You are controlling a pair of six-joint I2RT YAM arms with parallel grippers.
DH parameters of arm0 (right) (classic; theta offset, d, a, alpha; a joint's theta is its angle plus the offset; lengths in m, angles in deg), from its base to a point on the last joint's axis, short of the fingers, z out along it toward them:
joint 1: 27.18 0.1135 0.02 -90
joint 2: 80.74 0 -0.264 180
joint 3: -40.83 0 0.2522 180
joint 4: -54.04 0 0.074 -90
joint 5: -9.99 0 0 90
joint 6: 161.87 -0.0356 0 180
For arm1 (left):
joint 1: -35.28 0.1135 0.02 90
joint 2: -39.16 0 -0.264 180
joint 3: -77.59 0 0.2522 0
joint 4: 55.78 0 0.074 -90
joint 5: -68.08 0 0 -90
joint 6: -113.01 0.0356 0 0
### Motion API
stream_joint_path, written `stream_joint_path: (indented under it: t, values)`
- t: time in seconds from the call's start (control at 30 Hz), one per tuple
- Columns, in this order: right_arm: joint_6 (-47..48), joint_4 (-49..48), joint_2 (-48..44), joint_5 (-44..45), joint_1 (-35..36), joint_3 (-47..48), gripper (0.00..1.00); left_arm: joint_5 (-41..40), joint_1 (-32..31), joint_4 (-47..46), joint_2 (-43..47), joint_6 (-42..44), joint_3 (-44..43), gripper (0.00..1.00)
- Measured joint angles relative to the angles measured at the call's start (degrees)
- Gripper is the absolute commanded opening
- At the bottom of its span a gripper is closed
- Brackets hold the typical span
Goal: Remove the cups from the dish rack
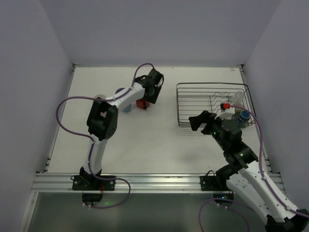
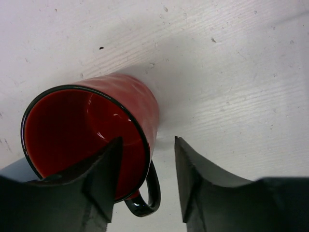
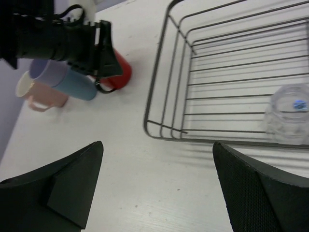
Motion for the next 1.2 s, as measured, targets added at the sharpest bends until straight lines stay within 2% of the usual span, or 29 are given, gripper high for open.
stream_joint_path:
  t: [0.03, 0.1, 0.17, 0.2, 0.3, 0.43, 0.6, 0.73, 0.8, 1.03, 1.2]
  values:
    - [0.44, 0.94, 1.05, 1.97, 0.00, 0.70, 0.92, 0.00, 0.00, -0.04, 0.02, 0.13, 0.00, 0.60]
    - [1.01, 2.56, 2.54, 5.95, 0.00, 1.64, 0.82, 0.09, 0.00, -0.07, 0.15, 0.13, 0.00, 0.65]
    - [1.51, 4.00, 3.96, 10.01, -0.02, 2.32, 0.75, 0.39, 0.00, -0.22, 0.83, 0.11, 0.13, 0.67]
    - [1.77, 4.70, 4.85, 11.85, -0.07, 2.67, 0.67, 0.61, 0.00, -0.46, 1.62, 0.07, 0.39, 0.69]
    - [2.29, 5.88, 8.15, 15.87, -0.76, 4.13, 0.60, 1.92, -0.02, -1.73, 5.62, -0.13, 1.70, 0.70]
    - [3.23, 6.16, 15.61, 17.64, -4.02, 7.74, 0.60, 6.34, -0.15, -6.03, 15.28, -1.38, 6.21, 0.70]
    - [4.63, 6.19, 24.22, 17.38, -10.27, 10.99, 0.66, 15.04, -1.75, -14.05, 33.38, -3.74, 16.11, 0.72]
    - [5.88, 6.25, 29.35, 16.52, -13.86, 12.63, 0.72, 23.32, -4.61, -23.23, 52.70, -5.75, 30.58, 0.75]
    - [6.36, 6.25, 31.63, 15.91, -14.53, 13.22, 0.73, 26.18, -4.96, -24.85, 61.40, -5.99, 36.98, 0.78]
    - [6.84, 6.54, 38.77, 14.58, -14.99, 15.06, 0.70, 23.93, -4.79, -24.00, 86.58, -5.90, 55.58, 0.81]
    - [6.84, 7.15, 42.99, 14.45, -15.08, 17.92, 0.65, 18.75, -4.79, -21.29, 96.00, -5.95, 65.44, 0.82]
